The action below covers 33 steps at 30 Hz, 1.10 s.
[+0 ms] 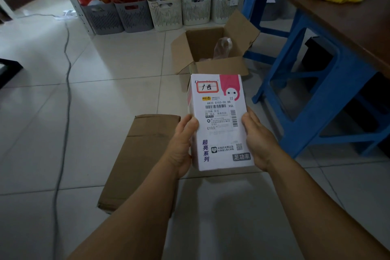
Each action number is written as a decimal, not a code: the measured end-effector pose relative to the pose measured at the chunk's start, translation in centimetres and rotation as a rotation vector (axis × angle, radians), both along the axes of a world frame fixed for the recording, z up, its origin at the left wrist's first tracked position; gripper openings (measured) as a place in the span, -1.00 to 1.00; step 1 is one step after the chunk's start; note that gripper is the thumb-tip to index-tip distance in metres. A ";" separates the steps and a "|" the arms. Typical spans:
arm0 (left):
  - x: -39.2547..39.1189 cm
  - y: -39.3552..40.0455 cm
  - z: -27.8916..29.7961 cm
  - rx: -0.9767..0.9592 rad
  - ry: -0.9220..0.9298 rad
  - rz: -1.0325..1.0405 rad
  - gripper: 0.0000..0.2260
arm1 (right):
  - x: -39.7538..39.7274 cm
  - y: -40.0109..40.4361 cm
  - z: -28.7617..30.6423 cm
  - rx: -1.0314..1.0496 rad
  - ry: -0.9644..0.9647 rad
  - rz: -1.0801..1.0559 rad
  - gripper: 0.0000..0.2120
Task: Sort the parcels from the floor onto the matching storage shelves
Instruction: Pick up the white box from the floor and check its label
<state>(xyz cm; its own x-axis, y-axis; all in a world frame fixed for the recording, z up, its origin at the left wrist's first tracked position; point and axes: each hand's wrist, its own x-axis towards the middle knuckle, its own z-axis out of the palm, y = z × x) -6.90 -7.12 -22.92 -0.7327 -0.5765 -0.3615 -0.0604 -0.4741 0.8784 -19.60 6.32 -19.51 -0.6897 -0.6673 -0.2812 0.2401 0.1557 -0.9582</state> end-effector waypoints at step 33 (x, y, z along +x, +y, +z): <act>0.1 -1.5 -0.5 -0.055 0.093 0.081 -0.16 | 3.7 -0.6 -0.5 0.127 1.422 0.075 -0.57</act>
